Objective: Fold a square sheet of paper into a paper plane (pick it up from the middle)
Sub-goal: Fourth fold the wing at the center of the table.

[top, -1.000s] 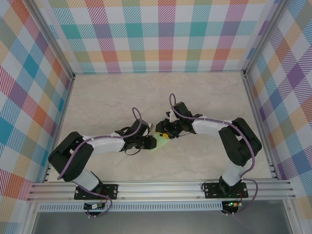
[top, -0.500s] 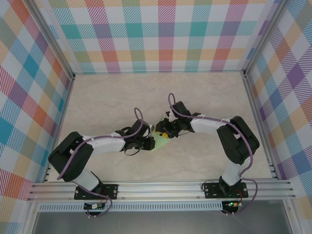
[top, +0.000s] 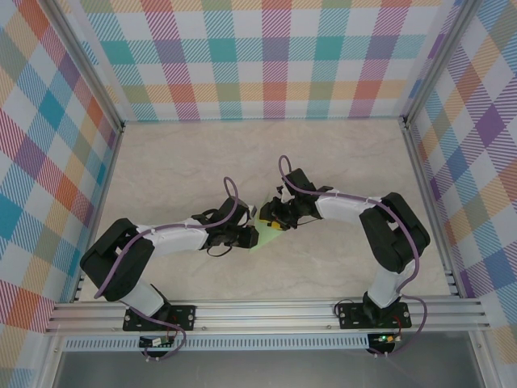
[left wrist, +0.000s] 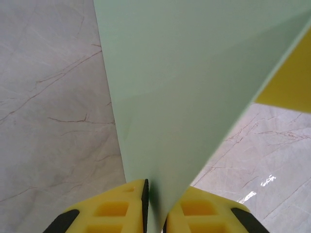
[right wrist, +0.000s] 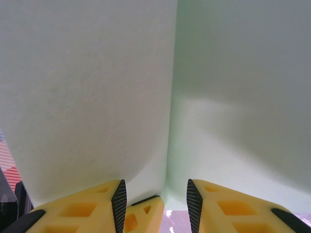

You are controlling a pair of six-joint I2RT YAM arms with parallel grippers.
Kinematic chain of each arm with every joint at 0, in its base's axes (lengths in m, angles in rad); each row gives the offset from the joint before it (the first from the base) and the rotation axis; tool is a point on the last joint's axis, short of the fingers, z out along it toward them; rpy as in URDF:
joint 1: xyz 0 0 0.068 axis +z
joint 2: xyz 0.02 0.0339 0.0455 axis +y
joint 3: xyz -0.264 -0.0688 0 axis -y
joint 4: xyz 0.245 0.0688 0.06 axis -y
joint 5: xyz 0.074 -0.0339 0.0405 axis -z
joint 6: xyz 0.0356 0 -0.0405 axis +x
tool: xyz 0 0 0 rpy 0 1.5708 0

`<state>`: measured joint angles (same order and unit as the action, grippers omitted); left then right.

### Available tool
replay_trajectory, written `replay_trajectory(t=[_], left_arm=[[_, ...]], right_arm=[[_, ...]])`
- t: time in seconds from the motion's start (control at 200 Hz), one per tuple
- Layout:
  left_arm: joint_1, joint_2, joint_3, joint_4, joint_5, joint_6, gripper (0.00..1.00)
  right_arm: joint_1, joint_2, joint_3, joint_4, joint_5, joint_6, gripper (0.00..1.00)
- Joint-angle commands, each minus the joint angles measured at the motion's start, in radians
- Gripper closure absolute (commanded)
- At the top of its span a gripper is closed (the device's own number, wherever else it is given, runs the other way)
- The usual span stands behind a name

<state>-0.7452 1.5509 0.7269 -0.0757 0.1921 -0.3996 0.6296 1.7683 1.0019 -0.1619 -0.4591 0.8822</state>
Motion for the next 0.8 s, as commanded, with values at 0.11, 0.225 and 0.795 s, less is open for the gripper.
replay_trajectory(t=[0.11, 0.225, 0.795], left_arm=[[-0.009, -0.029, 0.018, 0.018, -0.011, -0.005, 0.88], [-0.009, -0.034, 0.017, 0.018, -0.013, -0.004, 0.93], [0.015, 0.076, 0.036, 0.064, 0.166, 0.017, 1.00]], right_arm=[[0.005, -0.018, 0.000, -0.024, 0.010, -0.017, 0.60], [0.005, -0.019, -0.002, -0.030, 0.013, -0.021, 0.60], [-0.047, -0.168, -0.130, -0.030, 0.060, -0.004, 0.59]])
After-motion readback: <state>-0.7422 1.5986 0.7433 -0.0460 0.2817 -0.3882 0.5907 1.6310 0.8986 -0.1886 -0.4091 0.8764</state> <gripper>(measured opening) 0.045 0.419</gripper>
